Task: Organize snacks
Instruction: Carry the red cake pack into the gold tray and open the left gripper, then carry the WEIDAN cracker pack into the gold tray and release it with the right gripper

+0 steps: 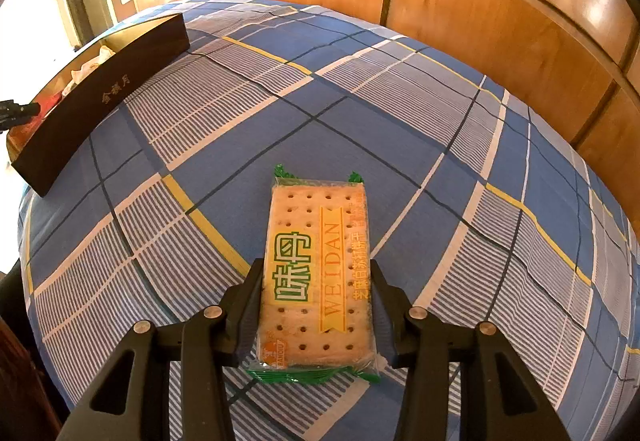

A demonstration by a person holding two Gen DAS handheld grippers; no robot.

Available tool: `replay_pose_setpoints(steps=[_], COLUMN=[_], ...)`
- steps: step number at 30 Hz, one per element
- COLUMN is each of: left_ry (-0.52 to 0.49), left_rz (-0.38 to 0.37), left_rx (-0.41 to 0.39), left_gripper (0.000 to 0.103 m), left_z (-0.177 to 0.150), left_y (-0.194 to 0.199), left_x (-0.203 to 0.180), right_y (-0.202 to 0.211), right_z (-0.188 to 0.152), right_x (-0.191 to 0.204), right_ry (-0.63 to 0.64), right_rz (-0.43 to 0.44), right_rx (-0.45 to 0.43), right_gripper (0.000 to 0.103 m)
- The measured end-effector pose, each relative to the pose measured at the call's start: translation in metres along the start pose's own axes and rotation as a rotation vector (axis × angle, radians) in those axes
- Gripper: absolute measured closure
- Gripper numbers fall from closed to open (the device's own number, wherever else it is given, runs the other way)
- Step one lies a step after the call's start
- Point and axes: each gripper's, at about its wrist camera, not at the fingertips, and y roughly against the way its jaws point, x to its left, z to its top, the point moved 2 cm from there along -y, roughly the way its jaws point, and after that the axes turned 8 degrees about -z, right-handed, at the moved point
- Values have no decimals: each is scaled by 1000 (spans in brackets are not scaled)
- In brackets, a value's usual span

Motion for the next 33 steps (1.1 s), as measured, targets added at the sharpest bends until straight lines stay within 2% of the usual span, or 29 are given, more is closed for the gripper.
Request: replay_pose_setpoints(steps=[3,6,9,13,21,25,33], left_ry=[-20,-47,-97,-177,-310,-355,-382], left_rz=[0,30,74,107,81,51,28], left_rx=[0,-21,-86,-199,-318,-344,-335], left_gripper=[64,64,57,57,57,57,57], left_z=[-3,-6,-6,-4,-2,-6,-12], left_y=[-1,3,18,44,81,95,97], left_x=[-3,-8,-16,-31,-63,-79,-89], right_y=[-1,-2,-3,-4,-2,-1,1], right_z=[0,2,3,3,1,1,0], right_x=[1,2,3,2,4,5,4], right_ry=[-3,-10,-26,-52,-106,-133,-173], right_rz=[-7,-12,-24,-29,-68,-86,-110], right_rx=[5,14,22,22,23,27,32], right_gripper=[55,55,55,55,55,55,56])
